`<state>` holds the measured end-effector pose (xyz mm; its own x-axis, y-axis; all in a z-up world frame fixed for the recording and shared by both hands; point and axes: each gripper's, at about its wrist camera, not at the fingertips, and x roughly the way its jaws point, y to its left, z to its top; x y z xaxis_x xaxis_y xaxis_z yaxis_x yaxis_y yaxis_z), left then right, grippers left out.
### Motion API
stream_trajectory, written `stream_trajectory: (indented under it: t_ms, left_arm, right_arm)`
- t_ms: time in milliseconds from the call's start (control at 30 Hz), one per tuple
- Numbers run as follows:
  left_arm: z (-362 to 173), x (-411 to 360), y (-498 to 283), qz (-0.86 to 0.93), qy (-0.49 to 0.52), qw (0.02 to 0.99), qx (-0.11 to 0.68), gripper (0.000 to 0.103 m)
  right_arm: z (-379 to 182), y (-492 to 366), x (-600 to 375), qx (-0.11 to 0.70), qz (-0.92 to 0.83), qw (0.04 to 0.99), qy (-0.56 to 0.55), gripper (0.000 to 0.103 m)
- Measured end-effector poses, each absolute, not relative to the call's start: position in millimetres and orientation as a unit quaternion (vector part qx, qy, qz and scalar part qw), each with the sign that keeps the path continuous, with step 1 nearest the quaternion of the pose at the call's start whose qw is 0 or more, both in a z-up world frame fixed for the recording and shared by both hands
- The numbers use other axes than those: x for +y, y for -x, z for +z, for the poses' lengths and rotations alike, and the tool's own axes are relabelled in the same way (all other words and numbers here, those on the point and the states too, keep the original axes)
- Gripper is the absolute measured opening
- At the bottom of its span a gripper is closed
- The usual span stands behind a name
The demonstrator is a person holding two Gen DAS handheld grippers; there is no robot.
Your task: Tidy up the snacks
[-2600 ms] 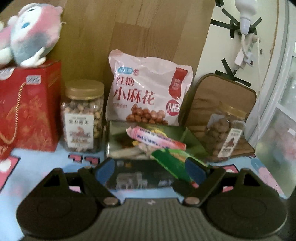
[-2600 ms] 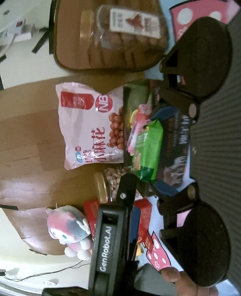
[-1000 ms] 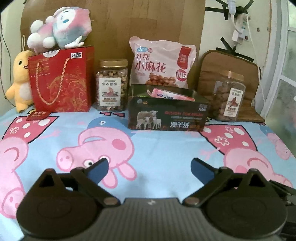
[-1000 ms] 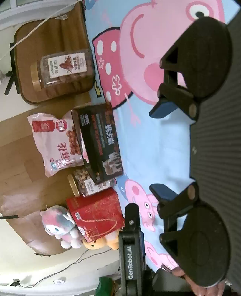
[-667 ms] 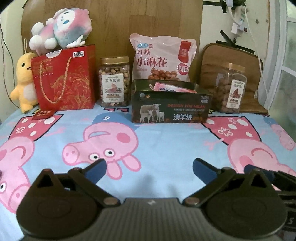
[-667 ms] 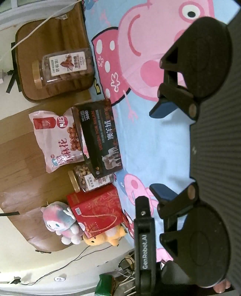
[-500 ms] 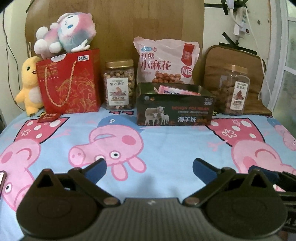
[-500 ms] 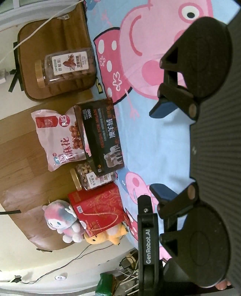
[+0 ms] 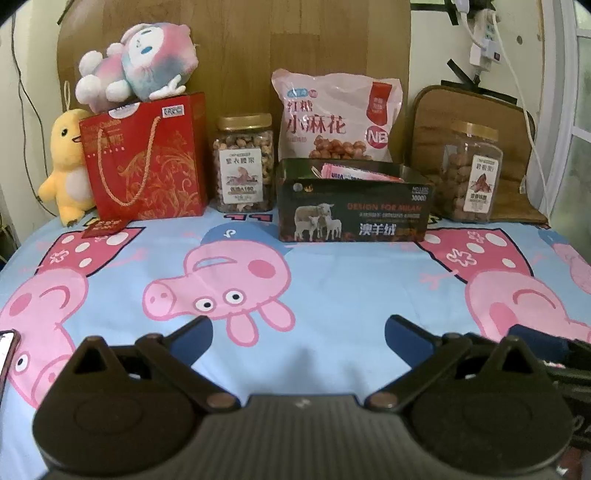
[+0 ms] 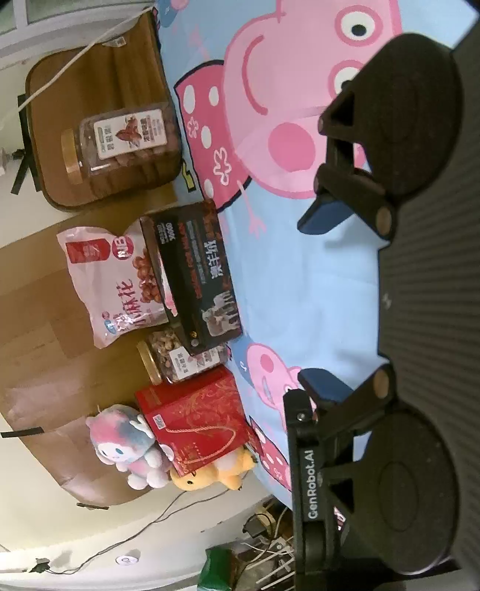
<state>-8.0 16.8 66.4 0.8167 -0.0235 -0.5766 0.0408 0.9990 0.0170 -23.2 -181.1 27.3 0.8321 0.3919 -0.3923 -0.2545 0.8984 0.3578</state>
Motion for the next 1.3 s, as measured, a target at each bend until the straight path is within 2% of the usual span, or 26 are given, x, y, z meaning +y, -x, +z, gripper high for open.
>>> stream_trajectory:
  t_ms: [533, 1300]
  left_arm:
    - [82.2, 20.1, 24.9, 0.005, -0.029, 0.972, 0.235, 0.103]
    - [77.1, 17.5, 19.9, -0.013, -0.027, 0.966, 0.258, 0.103]
  right_arm:
    - [39.8, 36.7, -184.4, 0.194, 0.139, 0.957, -0.163, 0.085]
    - [33.5, 29.8, -184.5, 0.213, 0.138, 0.951, -0.178, 0.085]
